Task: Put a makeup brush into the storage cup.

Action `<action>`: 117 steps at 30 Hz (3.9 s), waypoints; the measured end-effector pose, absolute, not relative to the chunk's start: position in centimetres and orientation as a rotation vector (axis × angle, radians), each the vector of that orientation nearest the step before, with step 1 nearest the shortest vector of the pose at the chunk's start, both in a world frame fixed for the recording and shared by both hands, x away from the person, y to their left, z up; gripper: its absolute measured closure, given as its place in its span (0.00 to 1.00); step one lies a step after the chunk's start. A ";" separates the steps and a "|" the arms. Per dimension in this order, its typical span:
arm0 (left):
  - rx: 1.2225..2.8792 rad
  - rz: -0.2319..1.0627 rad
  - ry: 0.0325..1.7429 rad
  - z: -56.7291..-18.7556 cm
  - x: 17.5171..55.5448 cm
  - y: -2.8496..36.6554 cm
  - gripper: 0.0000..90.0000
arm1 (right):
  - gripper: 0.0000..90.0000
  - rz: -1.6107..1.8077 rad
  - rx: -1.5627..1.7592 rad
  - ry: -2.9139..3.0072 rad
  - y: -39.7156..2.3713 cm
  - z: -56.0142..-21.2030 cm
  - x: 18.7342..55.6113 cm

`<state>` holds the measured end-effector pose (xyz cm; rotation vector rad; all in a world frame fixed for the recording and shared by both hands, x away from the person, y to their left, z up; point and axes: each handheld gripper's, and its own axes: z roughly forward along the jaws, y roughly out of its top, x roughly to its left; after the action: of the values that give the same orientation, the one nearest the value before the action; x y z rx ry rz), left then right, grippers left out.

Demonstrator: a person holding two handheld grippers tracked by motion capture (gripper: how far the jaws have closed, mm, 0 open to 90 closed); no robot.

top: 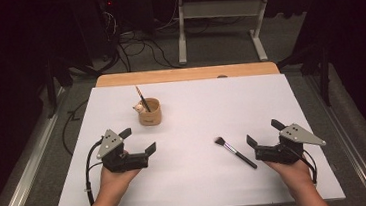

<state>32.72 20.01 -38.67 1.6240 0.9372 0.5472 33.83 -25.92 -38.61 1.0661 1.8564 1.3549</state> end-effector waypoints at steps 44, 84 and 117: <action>1.646 0.518 0.916 -38.8 32.7 19.5 0.00 | 0.02 1.003 1.280 1.993 -27.3 -41.9 35.8; 1.648 0.559 0.855 -38.1 32.4 19.8 0.00 | 0.04 0.643 1.336 2.347 -26.6 -40.6 37.0; 1.639 0.531 0.843 -38.1 32.4 19.8 0.00 | 0.13 0.347 1.290 2.606 -25.6 -39.7 37.6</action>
<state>32.37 19.83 -38.06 1.6395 0.8428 0.5311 37.60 -25.55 -39.70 1.2901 2.6063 0.3474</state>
